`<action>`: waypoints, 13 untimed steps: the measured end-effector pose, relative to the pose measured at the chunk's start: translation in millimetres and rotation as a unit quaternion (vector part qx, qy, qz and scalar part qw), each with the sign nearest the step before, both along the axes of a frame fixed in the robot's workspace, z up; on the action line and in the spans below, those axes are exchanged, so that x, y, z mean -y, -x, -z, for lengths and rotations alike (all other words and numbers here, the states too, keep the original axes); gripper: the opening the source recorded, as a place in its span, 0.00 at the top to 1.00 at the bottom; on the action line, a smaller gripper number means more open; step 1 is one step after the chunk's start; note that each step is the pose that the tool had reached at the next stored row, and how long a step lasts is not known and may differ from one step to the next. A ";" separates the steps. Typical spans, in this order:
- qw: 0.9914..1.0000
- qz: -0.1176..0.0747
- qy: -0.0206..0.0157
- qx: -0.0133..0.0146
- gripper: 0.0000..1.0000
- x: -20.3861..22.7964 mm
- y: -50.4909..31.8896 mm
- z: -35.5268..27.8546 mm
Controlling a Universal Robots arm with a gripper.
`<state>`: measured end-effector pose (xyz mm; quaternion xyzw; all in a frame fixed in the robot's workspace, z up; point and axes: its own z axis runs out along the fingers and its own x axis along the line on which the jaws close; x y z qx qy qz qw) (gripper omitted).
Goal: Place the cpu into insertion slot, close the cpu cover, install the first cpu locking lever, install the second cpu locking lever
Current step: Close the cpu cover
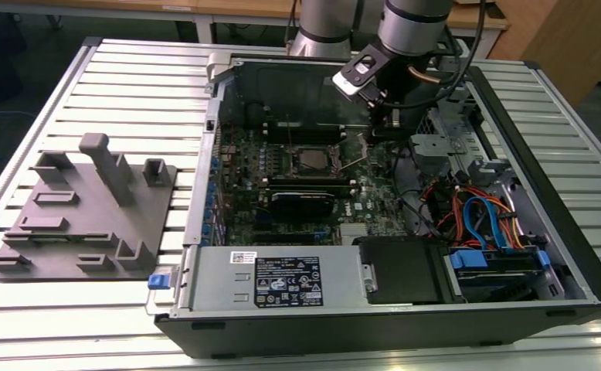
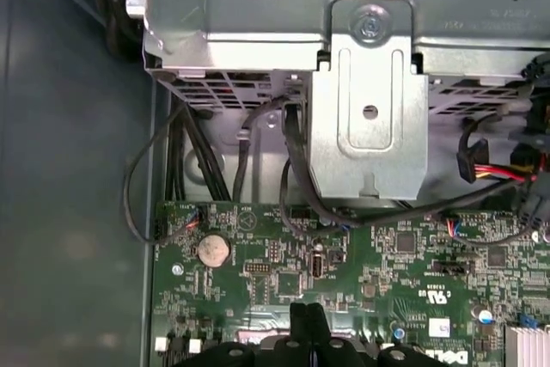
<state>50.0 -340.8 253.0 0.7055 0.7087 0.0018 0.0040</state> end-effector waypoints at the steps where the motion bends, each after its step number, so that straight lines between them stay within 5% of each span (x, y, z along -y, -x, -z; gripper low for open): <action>1: 1.000 0.000 0.000 -0.001 0.89 -0.1 -1.1 0.5; 13: 1.000 0.000 0.000 -0.001 0.89 -0.3 -7.0 5.2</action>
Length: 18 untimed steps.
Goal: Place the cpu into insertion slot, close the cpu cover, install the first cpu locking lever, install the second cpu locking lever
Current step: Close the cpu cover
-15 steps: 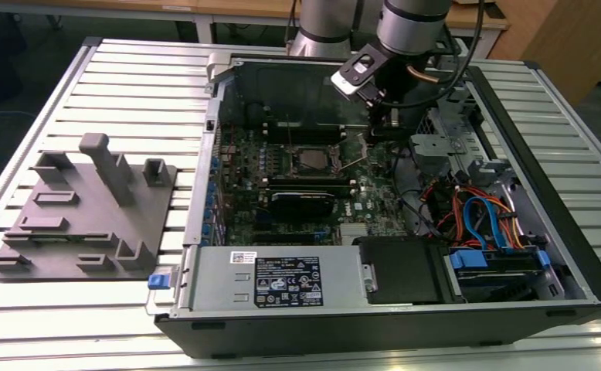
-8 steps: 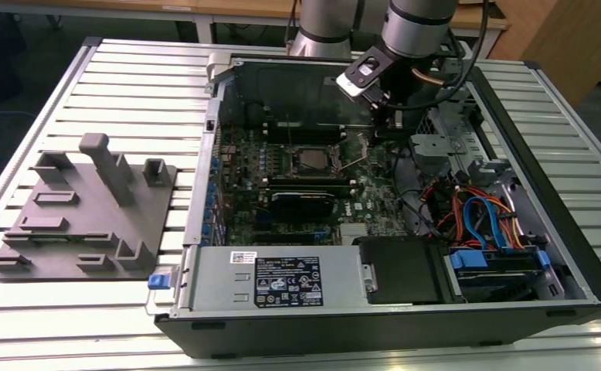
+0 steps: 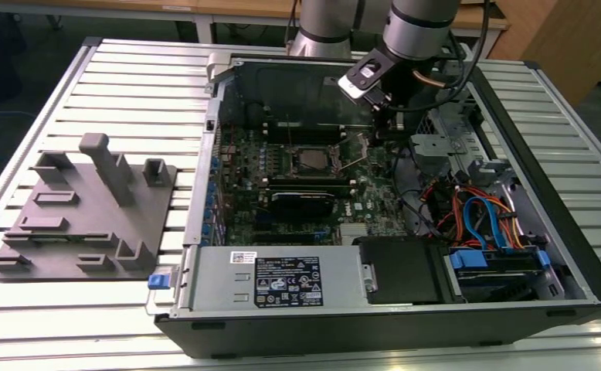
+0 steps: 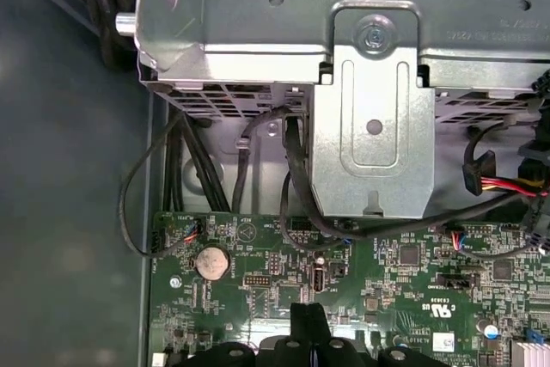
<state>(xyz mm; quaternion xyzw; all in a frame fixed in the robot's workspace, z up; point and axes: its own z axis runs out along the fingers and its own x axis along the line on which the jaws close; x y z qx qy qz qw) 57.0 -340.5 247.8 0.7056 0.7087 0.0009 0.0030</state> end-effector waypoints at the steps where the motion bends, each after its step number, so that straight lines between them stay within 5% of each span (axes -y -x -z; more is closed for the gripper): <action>1: 1.000 0.000 0.000 0.000 0.89 0.0 -0.3 0.8; 18: 1.000 0.000 -0.005 -0.002 0.89 -0.9 1.8 5.7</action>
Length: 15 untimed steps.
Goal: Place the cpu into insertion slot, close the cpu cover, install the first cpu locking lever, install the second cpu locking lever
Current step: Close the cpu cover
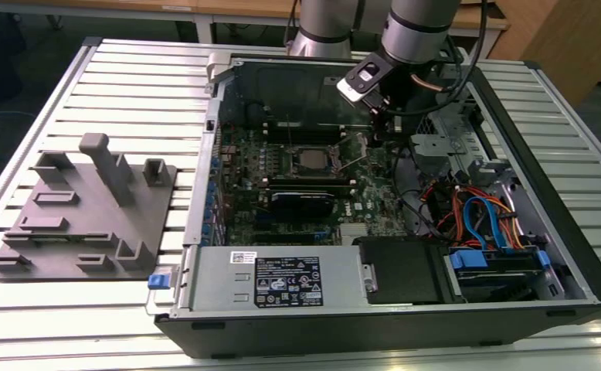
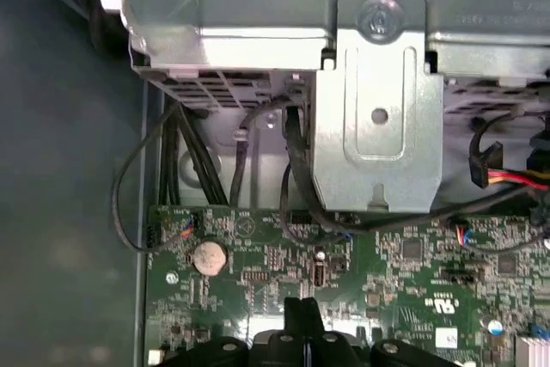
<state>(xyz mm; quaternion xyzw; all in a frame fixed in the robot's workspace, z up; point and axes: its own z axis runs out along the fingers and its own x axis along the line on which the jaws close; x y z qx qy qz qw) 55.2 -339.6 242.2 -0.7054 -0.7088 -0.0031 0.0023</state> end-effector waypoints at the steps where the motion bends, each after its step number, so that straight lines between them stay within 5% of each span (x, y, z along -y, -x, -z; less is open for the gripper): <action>1: 1.000 0.000 0.000 0.000 0.89 -0.1 2.0 0.0; 7: 1.000 0.000 0.000 0.000 0.89 -0.1 11.7 0.0; 15: 1.000 0.000 0.000 0.000 0.89 -0.1 15.0 0.0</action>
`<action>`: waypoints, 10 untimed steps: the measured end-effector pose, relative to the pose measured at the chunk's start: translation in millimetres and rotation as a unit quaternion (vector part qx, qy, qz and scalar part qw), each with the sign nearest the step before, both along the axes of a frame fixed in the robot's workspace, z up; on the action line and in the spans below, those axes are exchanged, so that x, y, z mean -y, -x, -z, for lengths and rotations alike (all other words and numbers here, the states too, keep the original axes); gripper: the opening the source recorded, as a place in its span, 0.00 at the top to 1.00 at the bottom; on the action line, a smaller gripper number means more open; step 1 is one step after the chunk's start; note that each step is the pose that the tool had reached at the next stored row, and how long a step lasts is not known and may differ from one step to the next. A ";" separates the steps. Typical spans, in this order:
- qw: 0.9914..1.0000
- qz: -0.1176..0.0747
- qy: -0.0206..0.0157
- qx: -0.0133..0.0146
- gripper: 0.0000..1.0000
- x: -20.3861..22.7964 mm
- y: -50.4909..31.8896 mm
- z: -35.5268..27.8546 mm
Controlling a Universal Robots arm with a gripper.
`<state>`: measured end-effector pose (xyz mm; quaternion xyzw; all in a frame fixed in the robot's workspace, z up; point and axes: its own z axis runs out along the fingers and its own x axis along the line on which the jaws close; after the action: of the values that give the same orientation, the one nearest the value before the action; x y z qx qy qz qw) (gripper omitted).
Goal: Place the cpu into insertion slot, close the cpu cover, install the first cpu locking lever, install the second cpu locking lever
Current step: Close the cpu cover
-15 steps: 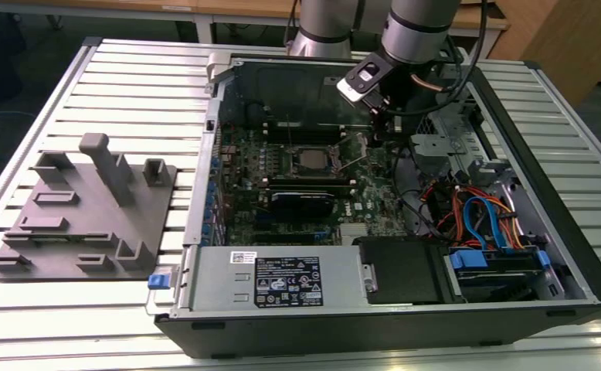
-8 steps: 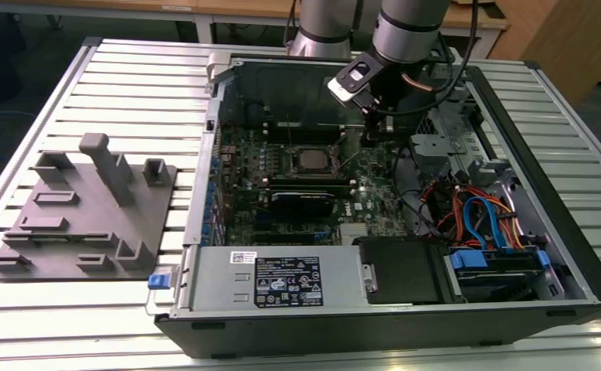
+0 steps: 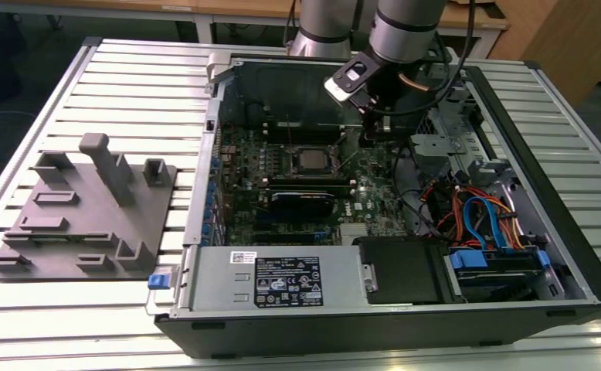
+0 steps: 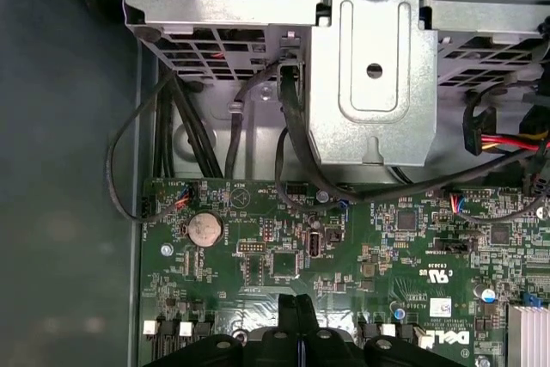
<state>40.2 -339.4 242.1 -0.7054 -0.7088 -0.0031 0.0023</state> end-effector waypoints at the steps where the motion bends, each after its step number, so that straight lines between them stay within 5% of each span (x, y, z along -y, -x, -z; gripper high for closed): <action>1: 1.000 0.000 0.000 0.000 0.89 0.0 0.2 0.0; 10: 1.000 0.000 0.000 0.000 0.89 0.0 3.2 0.1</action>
<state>37.0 -339.4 242.1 -0.7054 -0.7088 -0.0031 0.0023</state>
